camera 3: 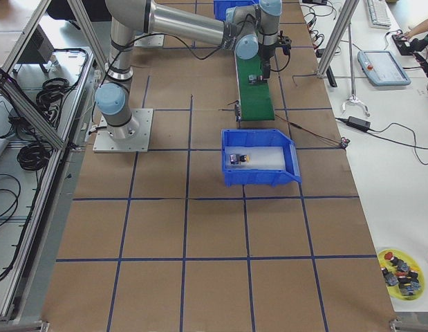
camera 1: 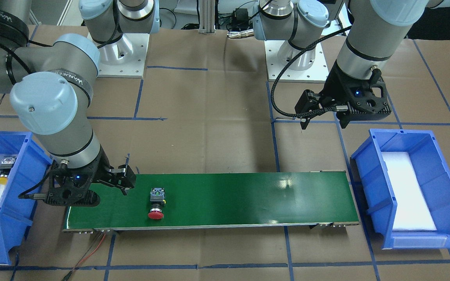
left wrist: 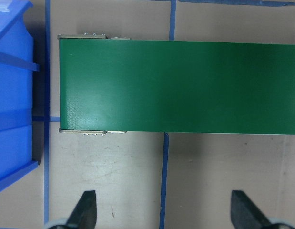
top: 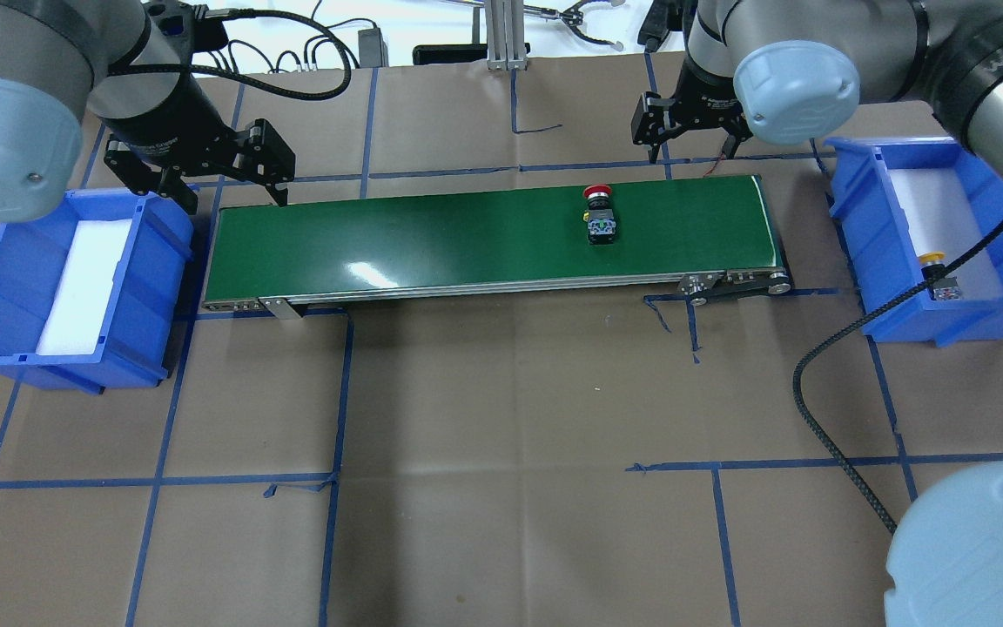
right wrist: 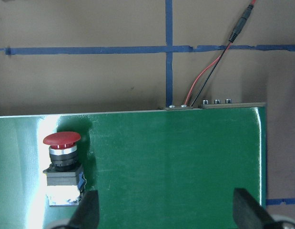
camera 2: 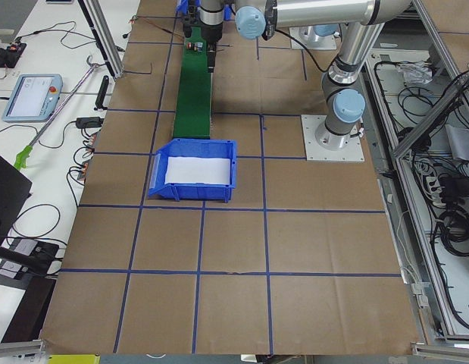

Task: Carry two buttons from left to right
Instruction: 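Move the right gripper to the red button on the belt and grasp it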

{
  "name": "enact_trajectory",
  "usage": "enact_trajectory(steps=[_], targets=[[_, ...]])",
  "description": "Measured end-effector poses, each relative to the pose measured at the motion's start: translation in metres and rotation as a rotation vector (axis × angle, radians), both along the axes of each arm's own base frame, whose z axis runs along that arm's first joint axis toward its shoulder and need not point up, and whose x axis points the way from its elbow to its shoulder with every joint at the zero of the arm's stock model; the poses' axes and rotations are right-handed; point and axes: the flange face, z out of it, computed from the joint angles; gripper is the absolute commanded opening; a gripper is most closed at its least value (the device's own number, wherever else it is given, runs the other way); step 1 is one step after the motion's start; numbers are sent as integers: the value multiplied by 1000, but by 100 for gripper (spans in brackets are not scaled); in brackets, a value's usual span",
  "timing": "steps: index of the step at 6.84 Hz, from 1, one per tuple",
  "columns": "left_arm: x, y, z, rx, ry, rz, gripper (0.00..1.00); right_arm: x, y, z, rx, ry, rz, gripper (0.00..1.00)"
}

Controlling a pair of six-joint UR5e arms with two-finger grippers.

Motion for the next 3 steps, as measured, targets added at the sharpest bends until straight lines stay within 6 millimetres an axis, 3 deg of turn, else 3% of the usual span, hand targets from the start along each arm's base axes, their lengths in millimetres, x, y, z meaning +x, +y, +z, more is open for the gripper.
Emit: enact_trajectory(steps=[3], targets=[[0, 0, 0, 0, 1, -1, 100, 3, 13, -24, 2, -29, -4, 98]])
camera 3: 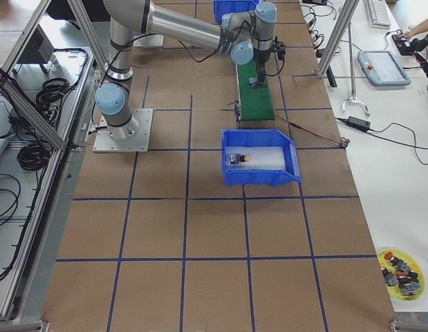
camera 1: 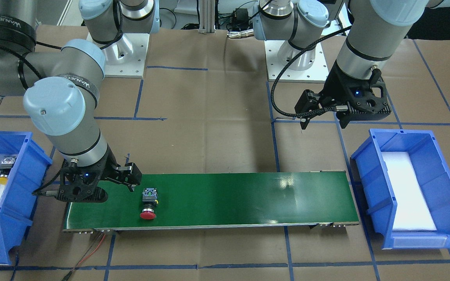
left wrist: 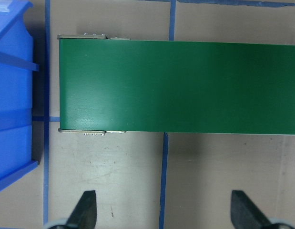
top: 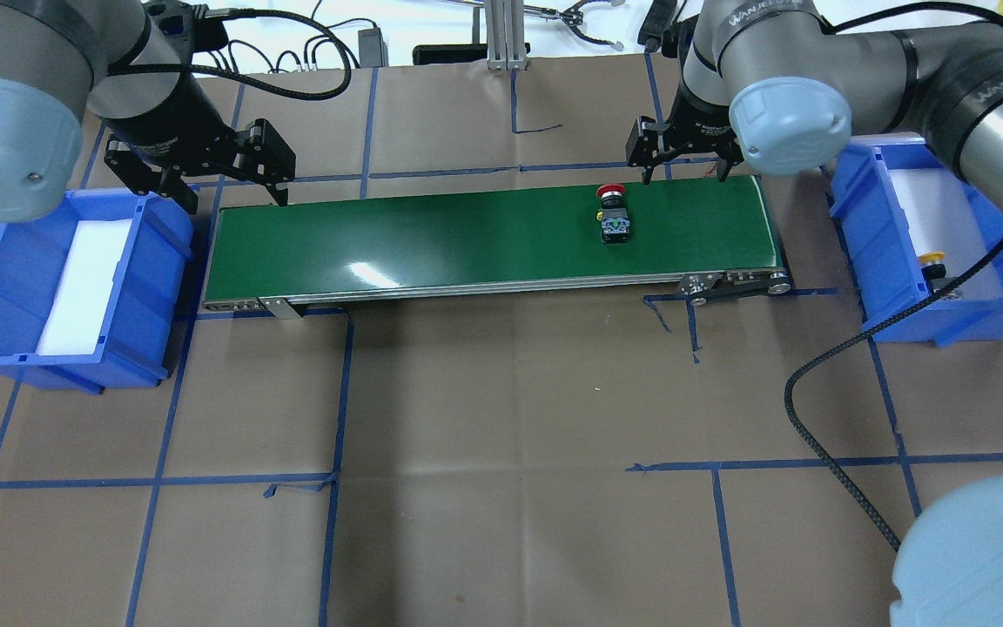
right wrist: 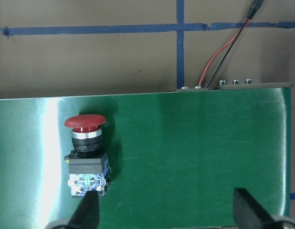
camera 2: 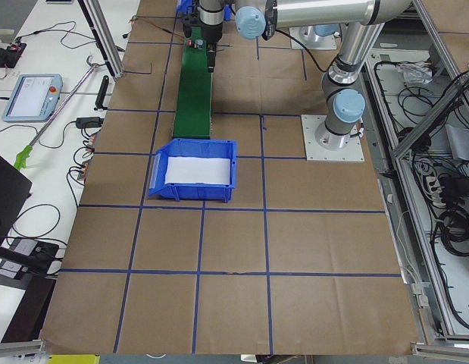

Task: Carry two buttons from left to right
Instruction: 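Move the right gripper to the red button on the belt and grasp it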

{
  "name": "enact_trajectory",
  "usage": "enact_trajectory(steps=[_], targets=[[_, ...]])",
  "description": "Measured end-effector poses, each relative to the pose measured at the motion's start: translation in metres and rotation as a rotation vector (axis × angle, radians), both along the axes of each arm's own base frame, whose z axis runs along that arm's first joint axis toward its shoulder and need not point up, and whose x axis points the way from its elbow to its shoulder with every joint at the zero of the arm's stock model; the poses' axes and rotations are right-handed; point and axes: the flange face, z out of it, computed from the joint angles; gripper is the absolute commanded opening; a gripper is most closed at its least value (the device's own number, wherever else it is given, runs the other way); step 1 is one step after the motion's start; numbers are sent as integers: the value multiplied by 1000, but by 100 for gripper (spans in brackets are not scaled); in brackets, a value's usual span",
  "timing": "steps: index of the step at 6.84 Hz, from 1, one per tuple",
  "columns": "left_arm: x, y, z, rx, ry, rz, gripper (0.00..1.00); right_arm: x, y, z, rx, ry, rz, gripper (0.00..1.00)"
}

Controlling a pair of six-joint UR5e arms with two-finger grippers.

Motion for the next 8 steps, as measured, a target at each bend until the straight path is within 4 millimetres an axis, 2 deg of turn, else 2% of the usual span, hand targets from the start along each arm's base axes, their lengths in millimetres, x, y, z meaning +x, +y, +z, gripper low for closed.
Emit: enact_trajectory(steps=[3, 6, 7, 8], targets=[[0, 0, 0, -1, 0, -3, 100, 4, 6, -23, -26, -37, -4, 98], [0, 0, 1, -1, 0, -3, 100, 7, -2, -50, -25, -71, -20, 97], [0, 1, 1, -2, 1, -3, 100, 7, -5, -61, -16, -68, -18, 90], [0, 1, 1, -2, 1, -3, 100, 5, -8, -73, -2, -58, -18, 66]])
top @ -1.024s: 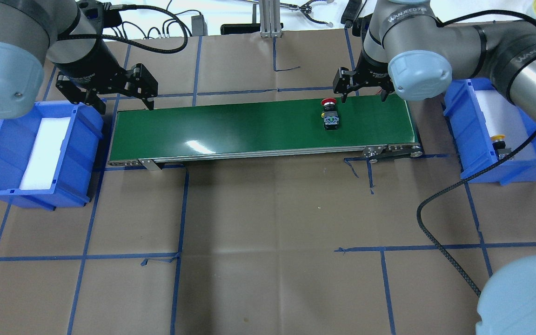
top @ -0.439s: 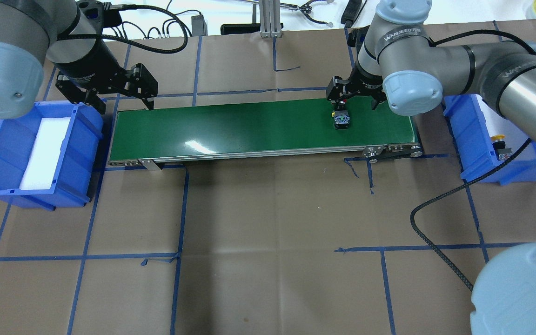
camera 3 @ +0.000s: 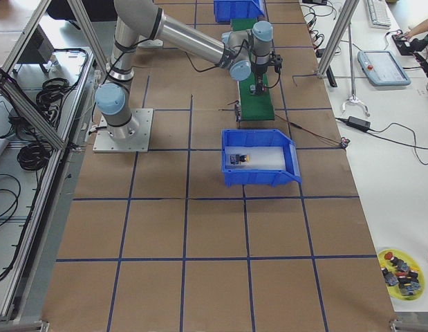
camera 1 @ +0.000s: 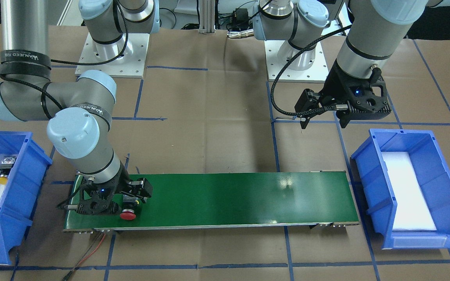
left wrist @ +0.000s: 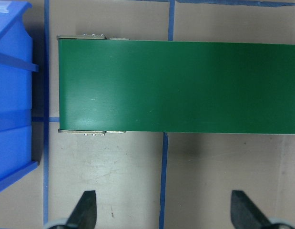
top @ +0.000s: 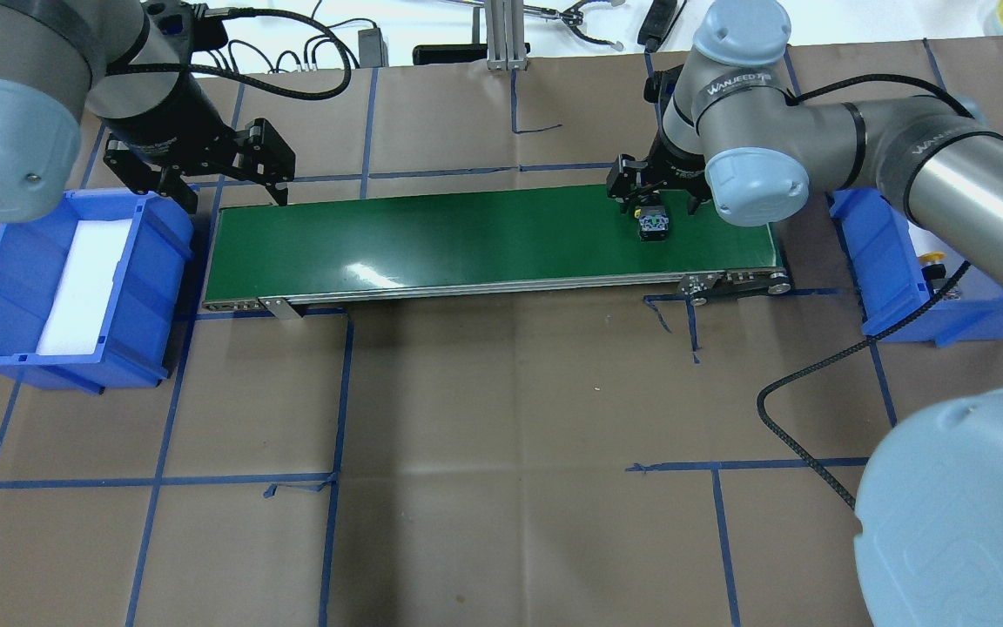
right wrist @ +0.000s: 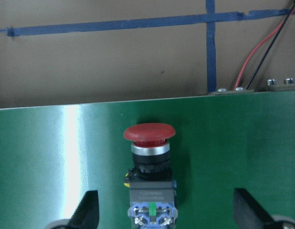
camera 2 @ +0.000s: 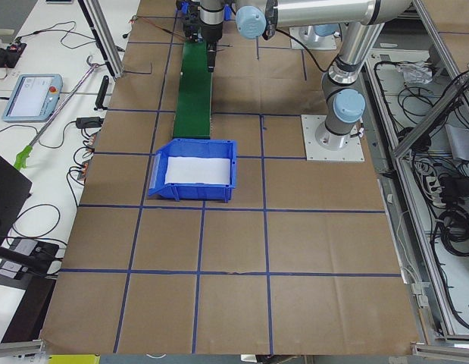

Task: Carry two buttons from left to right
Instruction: 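Move the right gripper to the red button on the belt and grasp it, then carry the red button into the blue bin with the right gripper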

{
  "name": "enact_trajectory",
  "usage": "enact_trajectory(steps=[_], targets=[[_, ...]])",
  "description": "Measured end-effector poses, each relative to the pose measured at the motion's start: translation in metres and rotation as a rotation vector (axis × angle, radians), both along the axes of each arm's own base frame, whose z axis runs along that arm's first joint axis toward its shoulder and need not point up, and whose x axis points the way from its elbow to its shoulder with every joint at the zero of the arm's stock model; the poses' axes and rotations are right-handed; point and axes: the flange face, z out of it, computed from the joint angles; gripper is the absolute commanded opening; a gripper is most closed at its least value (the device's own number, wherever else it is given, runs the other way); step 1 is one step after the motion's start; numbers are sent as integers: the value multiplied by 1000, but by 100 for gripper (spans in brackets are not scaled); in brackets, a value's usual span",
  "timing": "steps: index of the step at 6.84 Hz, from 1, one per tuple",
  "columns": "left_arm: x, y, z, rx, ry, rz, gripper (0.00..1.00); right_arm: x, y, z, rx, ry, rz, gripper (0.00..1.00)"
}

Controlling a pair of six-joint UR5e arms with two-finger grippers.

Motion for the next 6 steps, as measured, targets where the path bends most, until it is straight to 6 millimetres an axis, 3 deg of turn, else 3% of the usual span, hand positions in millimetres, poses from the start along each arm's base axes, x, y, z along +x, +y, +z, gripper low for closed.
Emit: enact_trajectory(steps=[2, 4, 5, 6], targets=[[0, 0, 0, 0, 0, 0, 100, -3, -1, -9, 20, 18, 3, 7], [0, 0, 0, 0, 0, 0, 100, -12, 4, -4, 67, 59, 0, 4], [0, 0, 0, 0, 0, 0, 100, -23, 7, 12, 67, 76, -1, 4], [0, 0, 0, -1, 1, 0, 100, -46, 9, 41, 49, 82, -3, 4]])
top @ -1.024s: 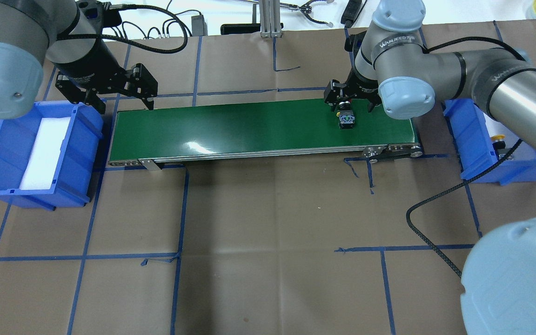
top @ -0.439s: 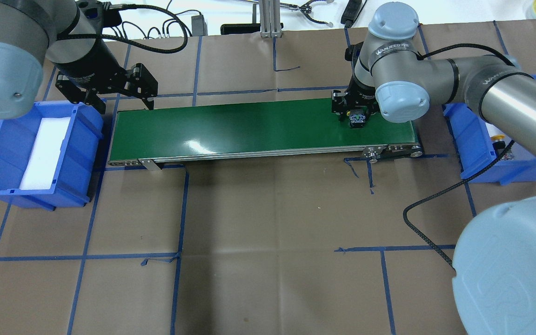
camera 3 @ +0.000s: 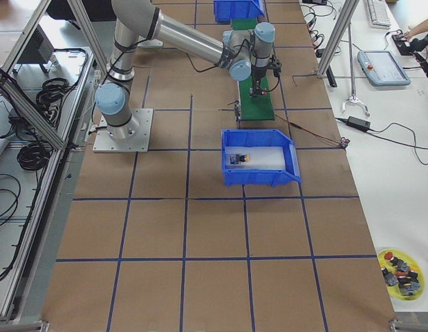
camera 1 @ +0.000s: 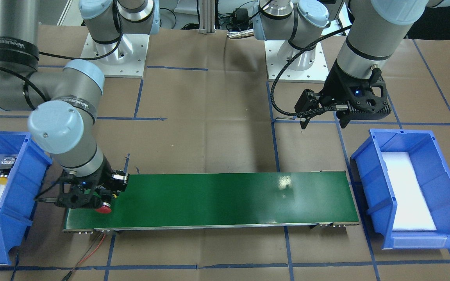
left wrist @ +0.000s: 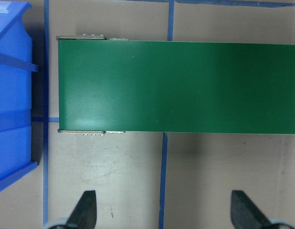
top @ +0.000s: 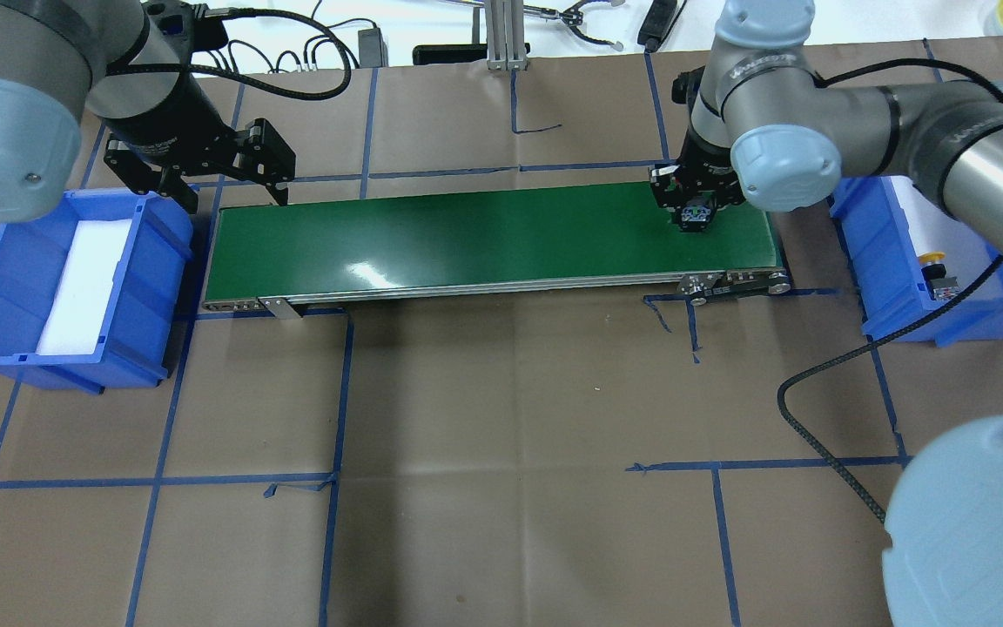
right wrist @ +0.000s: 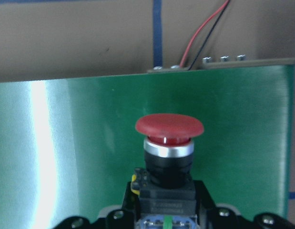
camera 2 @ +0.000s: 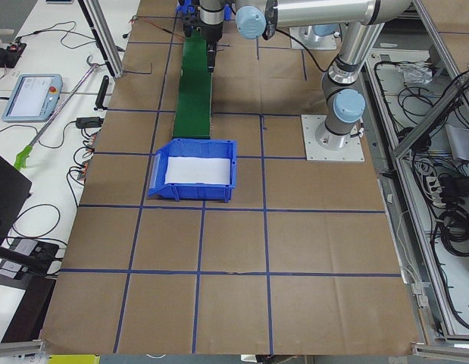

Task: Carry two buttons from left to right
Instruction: 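Carry the red button into the blue bin with the right gripper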

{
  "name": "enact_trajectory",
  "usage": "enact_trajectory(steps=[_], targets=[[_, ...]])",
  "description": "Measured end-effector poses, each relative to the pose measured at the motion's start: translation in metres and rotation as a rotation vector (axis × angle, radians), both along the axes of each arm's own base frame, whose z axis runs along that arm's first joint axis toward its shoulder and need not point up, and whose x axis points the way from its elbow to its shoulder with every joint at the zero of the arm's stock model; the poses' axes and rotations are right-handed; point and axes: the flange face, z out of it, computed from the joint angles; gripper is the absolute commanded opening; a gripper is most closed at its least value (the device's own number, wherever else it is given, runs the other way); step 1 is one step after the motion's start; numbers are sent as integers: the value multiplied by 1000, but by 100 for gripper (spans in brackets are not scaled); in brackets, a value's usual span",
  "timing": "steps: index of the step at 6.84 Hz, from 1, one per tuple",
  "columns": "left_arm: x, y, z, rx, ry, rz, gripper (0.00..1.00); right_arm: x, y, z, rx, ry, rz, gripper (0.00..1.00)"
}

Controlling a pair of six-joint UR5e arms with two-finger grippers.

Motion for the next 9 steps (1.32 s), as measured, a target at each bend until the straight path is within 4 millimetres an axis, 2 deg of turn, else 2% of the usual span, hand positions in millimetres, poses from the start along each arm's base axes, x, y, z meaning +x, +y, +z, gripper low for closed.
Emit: enact_trajectory(steps=[2, 3, 4, 5, 6, 7, 8, 9], targets=[[0, 0, 0, -1, 0, 0, 100, -68, -5, 68, -66, 15, 8, 4], [0, 0, 1, -1, 0, 0, 100, -109, -10, 100, -84, 30, 20, 4], [0, 0, 1, -1, 0, 0, 100, -158, -14, 123, -88, 45, 40, 4], [0, 0, 1, -1, 0, 0, 100, -208, -16, 129, -80, 57, 74, 4], [0, 0, 1, -1, 0, 0, 100, -253, -20, 110, -47, 54, 107, 4], [0, 0, 1, -1, 0, 0, 100, -284, -24, 83, -9, 41, 122, 4], [0, 0, 1, -1, 0, 0, 100, -301, -26, 58, 22, 24, 126, 4], [0, 0, 1, -1, 0, 0, 100, -307, -26, 40, 32, 18, 126, 4]])
